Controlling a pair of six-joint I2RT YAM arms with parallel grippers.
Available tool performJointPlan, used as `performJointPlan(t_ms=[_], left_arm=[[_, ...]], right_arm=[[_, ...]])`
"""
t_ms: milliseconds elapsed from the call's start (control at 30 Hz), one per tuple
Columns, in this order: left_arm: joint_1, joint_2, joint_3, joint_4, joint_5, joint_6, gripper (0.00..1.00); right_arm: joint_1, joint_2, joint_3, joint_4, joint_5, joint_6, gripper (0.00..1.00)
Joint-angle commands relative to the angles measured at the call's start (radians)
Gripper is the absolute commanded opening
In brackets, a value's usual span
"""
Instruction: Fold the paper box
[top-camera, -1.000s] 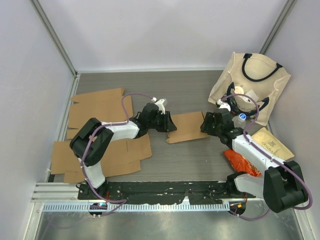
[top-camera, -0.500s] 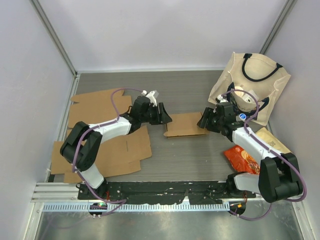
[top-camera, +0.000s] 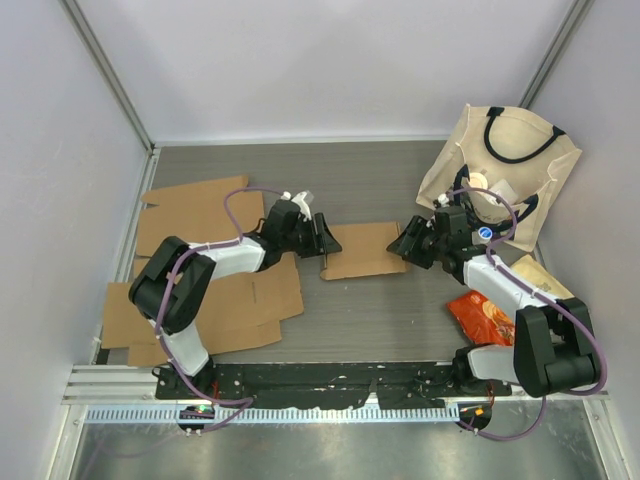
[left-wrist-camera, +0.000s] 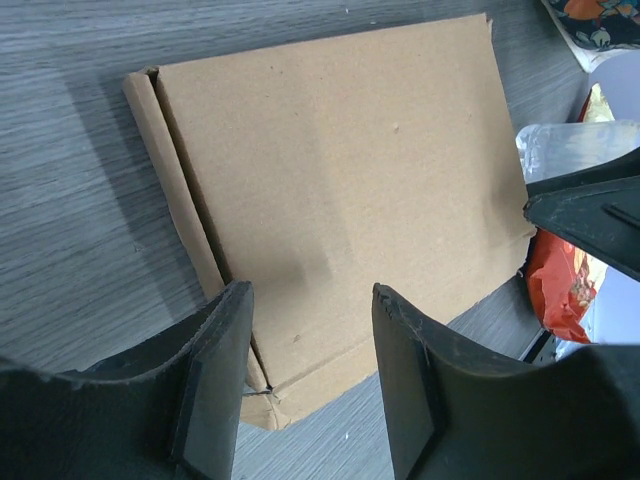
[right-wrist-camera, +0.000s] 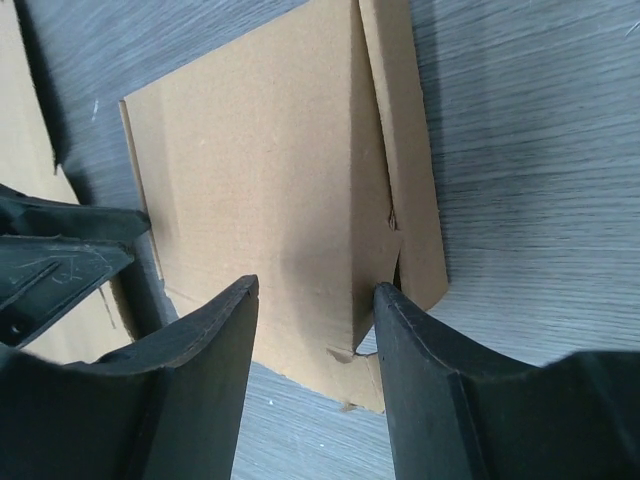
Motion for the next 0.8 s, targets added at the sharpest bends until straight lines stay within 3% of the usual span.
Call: performJointPlan(t_ms=[0, 200, 233, 367, 767], left_arm=[[-0.009, -0.005, -0.014, 0.083, 0.057, -0.031, 0.54], [-0.009, -0.032, 0.002, 0.063, 0.062, -0.017, 0.54], [-0.009, -0.036, 0.005, 0.056, 0.061, -0.013, 0.54], [-0.009, -0.068, 0.023, 0.010, 0.056, 0.010, 0.54], [0.059, -0.131, 0.097, -0.185, -0.001, 0.075, 0.61]], right_arm=[[0.003, 0.007, -0.027, 0.162, -0.128, 0.141, 0.54], [-0.018, 0.068, -0.045, 0.107, -0.027, 0.055, 0.52], [-0.026, 0.071, -0.039, 0.090, -0.031, 0.046, 0.46], [-0.041, 0.016, -0.002, 0.055, -0.082, 0.047, 0.45], [-0.041, -0.032, 0.078, -0.111, -0.028, -0.091, 0.57]])
